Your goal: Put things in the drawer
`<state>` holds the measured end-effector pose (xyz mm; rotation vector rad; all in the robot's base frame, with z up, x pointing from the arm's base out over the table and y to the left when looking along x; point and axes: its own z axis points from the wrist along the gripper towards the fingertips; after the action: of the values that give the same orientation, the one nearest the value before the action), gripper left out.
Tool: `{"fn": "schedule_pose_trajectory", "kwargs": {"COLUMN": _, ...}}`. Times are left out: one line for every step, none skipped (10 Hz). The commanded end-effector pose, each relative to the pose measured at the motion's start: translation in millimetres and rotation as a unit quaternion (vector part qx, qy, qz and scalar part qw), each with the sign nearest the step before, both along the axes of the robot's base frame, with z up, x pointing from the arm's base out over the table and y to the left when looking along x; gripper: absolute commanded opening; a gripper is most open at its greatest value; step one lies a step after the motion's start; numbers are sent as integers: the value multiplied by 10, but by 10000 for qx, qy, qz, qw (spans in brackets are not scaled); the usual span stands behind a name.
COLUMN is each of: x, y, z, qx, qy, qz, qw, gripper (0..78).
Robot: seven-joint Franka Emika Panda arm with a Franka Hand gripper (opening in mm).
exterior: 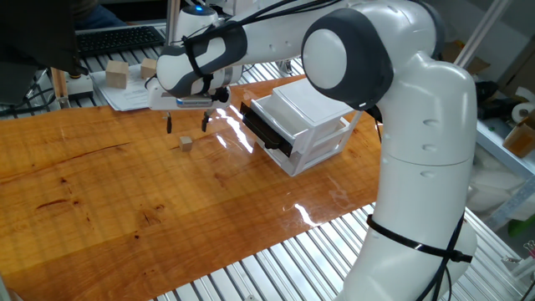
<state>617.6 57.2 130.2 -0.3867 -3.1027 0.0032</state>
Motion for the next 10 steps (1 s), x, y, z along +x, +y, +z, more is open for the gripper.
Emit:
{"fn": "schedule_pose_trajectory", "kwargs": {"x": 54, "y": 5, "z": -60, "qx": -35, "qy": -27, "qz": 137, "qw": 9999, "gripper": 775}}
{"fn": "schedule_pose_trajectory", "kwargs": {"x": 66, "y": 4, "z": -90, "qx": -38, "qy": -34, "qz": 166, "qw": 9998, "gripper": 775}}
{"fn": "schedule_pose_trajectory", "kwargs": {"x": 71, "y": 4, "z": -105, "qx": -39, "qy": -35, "qz": 185, "qw": 9998, "gripper": 775}}
{"fn": "schedule_pose_trajectory", "kwargs": {"x": 74, "y": 5, "z": -111, "qx": -40, "qy": -28, "qz": 212, "qw": 9998, "gripper": 775}}
{"fn": "schedule_pose_trajectory", "kwargs": {"x": 77, "y": 5, "z": -120, "qx": -54, "qy": -26, "qz": 240, "qw": 9997, "gripper": 775}}
{"fn": "schedule_pose_trajectory", "kwargs": {"x": 83, "y": 2, "z": -132, "qx": -56, "qy": -14, "qz": 289, "qw": 9996, "gripper": 775}}
{"fn": "schedule_pose_trajectory", "kwargs": {"x": 90, "y": 3, "z": -154, "qx": -55, "qy": -14, "qz": 318, "qw": 9995, "gripper": 775}}
{"fn": "schedule_pose_trajectory", "kwargs": {"x": 97, "y": 7, "z": -188, "qx": -56, "qy": -17, "qz": 336, "qw": 9994, "gripper": 775}}
{"fn": "schedule_pose_trajectory", "kwargs": {"x": 104, "y": 12, "z": -223, "qx": -60, "qy": -28, "qz": 346, "qw": 9994, "gripper": 775}}
{"fn": "schedule_pose_trajectory", "kwargs": {"x": 108, "y": 14, "z": -244, "qx": -61, "qy": -27, "qz": 367, "qw": 9993, "gripper": 775}}
